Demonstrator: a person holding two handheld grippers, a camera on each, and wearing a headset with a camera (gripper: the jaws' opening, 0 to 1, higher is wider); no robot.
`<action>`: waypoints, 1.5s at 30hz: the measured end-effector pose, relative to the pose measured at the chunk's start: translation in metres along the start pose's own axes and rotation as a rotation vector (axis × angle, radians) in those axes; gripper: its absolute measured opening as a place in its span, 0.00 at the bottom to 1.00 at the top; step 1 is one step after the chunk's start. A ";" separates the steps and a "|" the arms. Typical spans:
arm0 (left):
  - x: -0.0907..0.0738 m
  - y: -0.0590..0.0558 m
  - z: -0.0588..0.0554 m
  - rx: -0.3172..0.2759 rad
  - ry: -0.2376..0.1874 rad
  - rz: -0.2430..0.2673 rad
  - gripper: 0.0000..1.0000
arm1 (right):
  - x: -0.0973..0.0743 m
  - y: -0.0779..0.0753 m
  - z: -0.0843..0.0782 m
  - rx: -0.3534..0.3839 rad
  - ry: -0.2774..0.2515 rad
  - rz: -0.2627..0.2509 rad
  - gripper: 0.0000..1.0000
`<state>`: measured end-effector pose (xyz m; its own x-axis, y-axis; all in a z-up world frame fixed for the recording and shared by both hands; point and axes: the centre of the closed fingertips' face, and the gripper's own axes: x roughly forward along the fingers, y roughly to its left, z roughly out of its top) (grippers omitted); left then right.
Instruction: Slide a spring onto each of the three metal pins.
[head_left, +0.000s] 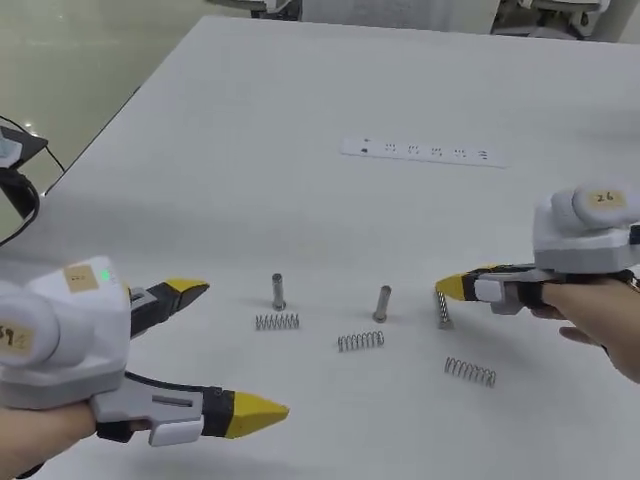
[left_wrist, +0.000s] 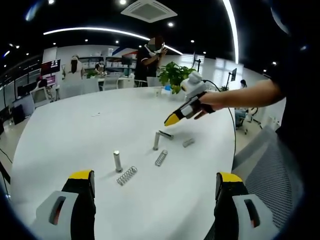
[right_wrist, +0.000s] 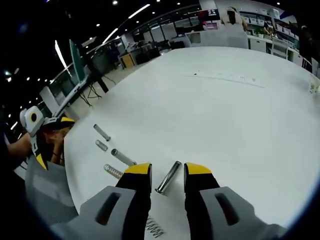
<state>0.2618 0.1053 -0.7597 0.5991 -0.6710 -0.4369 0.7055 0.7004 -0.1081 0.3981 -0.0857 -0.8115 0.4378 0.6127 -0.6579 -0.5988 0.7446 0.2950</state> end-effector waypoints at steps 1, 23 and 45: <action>0.000 0.000 0.000 0.000 0.000 0.001 0.98 | 0.001 -0.001 0.000 0.001 0.004 -0.002 0.22; -0.001 0.002 0.003 -0.008 -0.013 0.001 0.98 | 0.030 -0.012 -0.023 -0.017 0.196 -0.122 0.12; 0.000 0.002 -0.001 -0.023 -0.016 0.007 0.98 | 0.015 -0.013 -0.029 -0.072 0.181 -0.120 0.05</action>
<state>0.2630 0.1066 -0.7605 0.6100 -0.6698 -0.4234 0.6927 0.7102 -0.1256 0.3933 -0.0942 -0.8453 0.3850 0.4590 -0.8007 -0.5991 0.7842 0.1614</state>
